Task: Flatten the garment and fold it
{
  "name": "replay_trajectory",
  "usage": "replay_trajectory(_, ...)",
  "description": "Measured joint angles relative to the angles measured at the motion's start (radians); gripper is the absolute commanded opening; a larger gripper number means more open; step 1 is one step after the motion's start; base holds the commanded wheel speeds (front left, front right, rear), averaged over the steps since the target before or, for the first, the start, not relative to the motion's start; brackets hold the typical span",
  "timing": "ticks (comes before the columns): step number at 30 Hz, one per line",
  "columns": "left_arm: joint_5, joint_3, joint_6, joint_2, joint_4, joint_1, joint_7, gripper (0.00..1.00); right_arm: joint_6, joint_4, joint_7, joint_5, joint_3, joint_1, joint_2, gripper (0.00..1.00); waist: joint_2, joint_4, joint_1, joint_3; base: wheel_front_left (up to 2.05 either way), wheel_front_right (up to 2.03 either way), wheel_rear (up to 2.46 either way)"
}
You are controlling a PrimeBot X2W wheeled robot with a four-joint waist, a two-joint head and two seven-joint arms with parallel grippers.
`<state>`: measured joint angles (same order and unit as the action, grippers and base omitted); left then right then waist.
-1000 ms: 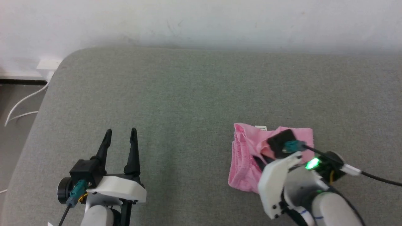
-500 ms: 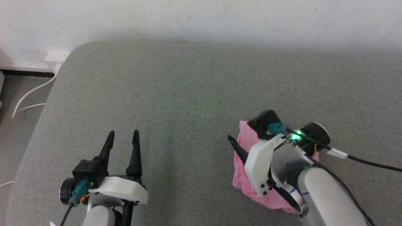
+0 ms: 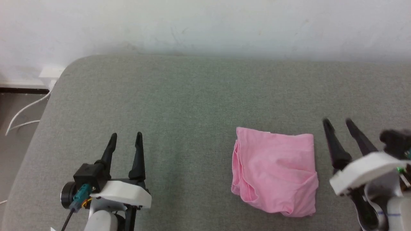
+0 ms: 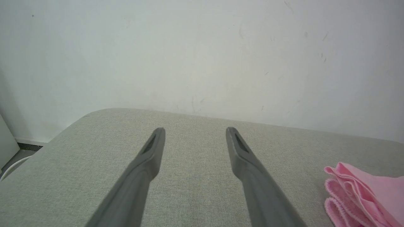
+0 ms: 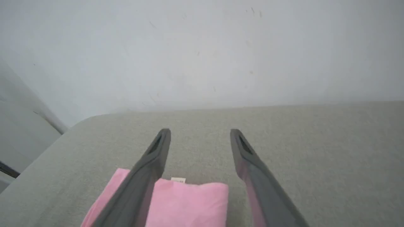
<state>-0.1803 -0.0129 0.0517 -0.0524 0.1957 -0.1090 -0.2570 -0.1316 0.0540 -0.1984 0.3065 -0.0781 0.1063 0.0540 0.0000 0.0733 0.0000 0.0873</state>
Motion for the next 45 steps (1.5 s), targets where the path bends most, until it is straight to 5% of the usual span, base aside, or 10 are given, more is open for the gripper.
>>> replay_trajectory(5,0.002,0.005,0.0,0.0,-0.007,0.001,0.0,1.0,0.0,-0.127,-0.003,0.101,-0.064,-0.076,0.0,1.0,0.0,-0.011,0.0,-0.001,0.0,0.0,0.0)
replay_trajectory(10,0.002,0.007,0.0,0.0,-0.011,0.003,0.0,1.0,0.0,-0.244,-0.042,0.249,-0.021,-0.077,-0.001,1.0,0.0,-0.016,0.0,0.002,0.0,0.0,0.0)
replay_trajectory(17,0.002,0.004,0.0,0.001,-0.011,0.002,0.0,1.0,0.0,-0.375,-0.129,0.293,0.043,-0.042,-0.002,0.99,0.0,-0.01,0.0,0.014,0.0,0.0,0.0)
replay_trajectory(19,0.002,0.002,0.0,0.0,-0.01,0.002,0.0,1.0,0.0,-0.396,-0.152,0.282,0.052,-0.02,-0.002,0.34,0.0,-0.008,0.0,0.017,0.0,0.0,0.0)
replay_trajectory(21,0.002,0.003,0.0,0.0,-0.01,0.002,0.0,1.0,0.0,-0.403,-0.171,0.238,0.06,-0.002,-0.001,0.0,0.0,-0.008,0.0,0.02,0.0,0.0,0.0)
replay_trajectory(28,0.003,0.016,-0.003,0.0,-0.019,0.003,0.0,1.0,0.0,-0.346,-0.248,-0.043,0.126,0.049,0.004,0.0,0.0,-0.035,0.0001,0.028,0.0,0.0,0.0)
replay_trajectory(32,0.012,0.03,-0.002,0.001,-0.031,0.003,0.0,1.0,0.0,-0.3,-0.298,-0.168,0.247,0.097,0.085,0.0,0.0,-0.075,0.0001,0.034,0.0,0.0,0.0)
replay_trajectory(39,0.035,0.044,0.002,-0.001,-0.059,-0.011,0.0,1.0,-0.001,-0.294,-0.301,-0.194,0.44,0.243,0.286,0.0,0.0,-0.185,0.0001,0.054,0.0,0.0,0.0)
replay_trajectory(45,0.067,0.037,0.014,-0.012,-0.072,-0.075,0.0,1.0,-0.001,-0.368,-0.225,-0.183,0.491,0.366,0.379,0.0,0.0,-0.297,0.0001,0.09,0.0,0.0,0.0)
